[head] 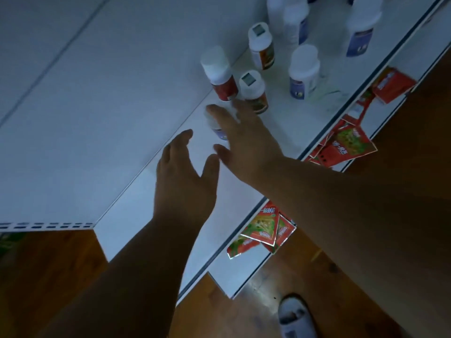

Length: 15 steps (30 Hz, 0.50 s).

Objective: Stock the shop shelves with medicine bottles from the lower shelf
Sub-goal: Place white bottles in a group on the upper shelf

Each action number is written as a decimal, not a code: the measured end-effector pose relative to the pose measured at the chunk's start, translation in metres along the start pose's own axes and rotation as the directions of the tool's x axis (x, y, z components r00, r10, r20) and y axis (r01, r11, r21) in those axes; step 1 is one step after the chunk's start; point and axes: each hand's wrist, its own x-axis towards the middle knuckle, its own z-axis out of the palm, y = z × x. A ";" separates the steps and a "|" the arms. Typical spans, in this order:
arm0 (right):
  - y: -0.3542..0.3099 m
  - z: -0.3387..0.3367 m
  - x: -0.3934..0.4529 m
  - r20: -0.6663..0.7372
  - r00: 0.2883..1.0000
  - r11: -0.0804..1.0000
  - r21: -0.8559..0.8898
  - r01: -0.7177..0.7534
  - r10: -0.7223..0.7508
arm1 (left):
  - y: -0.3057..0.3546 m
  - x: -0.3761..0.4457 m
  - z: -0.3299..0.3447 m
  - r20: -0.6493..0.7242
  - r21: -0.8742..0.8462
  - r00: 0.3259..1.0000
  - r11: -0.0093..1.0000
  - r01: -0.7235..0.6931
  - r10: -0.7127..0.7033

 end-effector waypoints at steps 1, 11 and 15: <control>0.000 0.007 0.007 -0.022 1.000 1.000 -0.019 0.012 -0.013 | -0.003 0.004 0.004 -0.003 0.006 1.000 1.000 -0.008 0.008; 0.006 -0.047 -0.025 0.131 0.967 0.691 0.678 -0.249 0.220 | 0.009 -0.015 -0.005 0.110 -0.114 0.994 0.993 -0.015 0.028; 0.001 -0.153 -0.076 0.185 0.917 0.495 0.795 -0.351 0.352 | 0.087 -0.062 -0.037 0.315 -0.319 0.947 0.947 0.049 0.057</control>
